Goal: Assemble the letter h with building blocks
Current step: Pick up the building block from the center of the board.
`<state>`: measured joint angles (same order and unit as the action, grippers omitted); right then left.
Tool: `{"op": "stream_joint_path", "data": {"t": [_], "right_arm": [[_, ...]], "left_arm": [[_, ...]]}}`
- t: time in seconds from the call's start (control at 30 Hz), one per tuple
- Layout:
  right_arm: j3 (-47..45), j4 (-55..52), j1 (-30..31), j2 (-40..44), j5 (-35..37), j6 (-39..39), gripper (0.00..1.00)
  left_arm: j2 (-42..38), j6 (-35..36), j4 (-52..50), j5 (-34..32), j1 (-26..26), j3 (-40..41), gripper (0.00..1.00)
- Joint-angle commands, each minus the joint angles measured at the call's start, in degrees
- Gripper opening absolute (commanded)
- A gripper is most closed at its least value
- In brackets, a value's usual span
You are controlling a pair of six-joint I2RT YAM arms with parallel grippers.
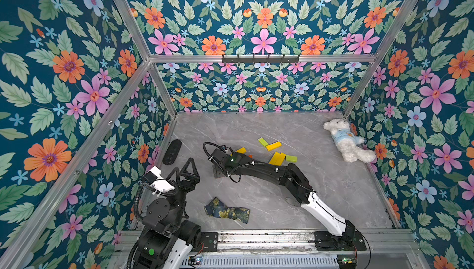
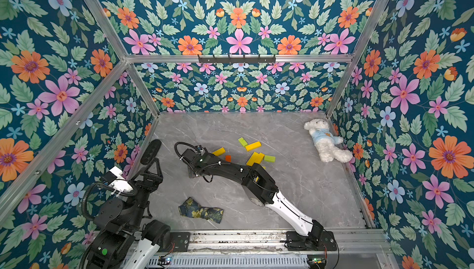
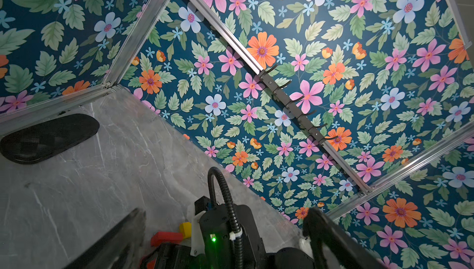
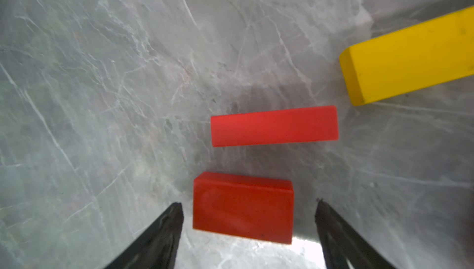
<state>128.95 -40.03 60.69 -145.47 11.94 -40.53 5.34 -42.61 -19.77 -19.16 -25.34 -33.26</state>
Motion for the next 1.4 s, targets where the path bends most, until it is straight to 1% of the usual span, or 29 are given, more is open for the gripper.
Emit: {"op": "stream_joint_path", "data": {"t": [0.0,0.33,0.47,0.8,0.9,0.97,1.13,1.2,1.37], "right_arm": [[0.56,-1.59,0.05,-0.44,-0.22,0.03,0.80],[3.68,-5.21,0.82,-3.22,1.08,0.72,0.81],[5.15,-6.45,0.91,-4.09,2.09,1.41,0.77],[7.77,-9.32,1.71,-6.53,5.13,2.90,0.76],[8.34,-9.72,1.71,-7.03,5.41,3.00,0.73],[8.34,-9.38,1.71,-6.94,5.48,3.27,0.69],[7.07,-7.11,1.72,-5.76,5.88,4.05,0.66],[6.21,-5.92,1.72,-4.73,6.01,4.32,0.63],[5.00,-3.50,1.71,-1.66,7.12,5.40,0.62]], "left_arm": [[0.30,0.54,0.16,0.01,0.03,-0.23,1.00],[0.47,0.43,0.34,0.44,0.03,0.25,1.00],[0.71,0.30,0.44,0.88,0.03,0.47,1.00],[2.11,-0.68,0.52,1.04,0.03,1.04,1.00],[2.60,-0.71,0.61,1.40,0.03,1.18,1.00],[2.75,-0.72,0.70,1.49,-0.02,1.18,1.00],[2.68,-0.69,0.79,1.38,0.03,1.26,1.00],[2.70,-0.72,0.79,1.41,0.03,1.26,1.00],[2.82,-0.88,0.94,1.88,0.03,1.70,1.00]]}}
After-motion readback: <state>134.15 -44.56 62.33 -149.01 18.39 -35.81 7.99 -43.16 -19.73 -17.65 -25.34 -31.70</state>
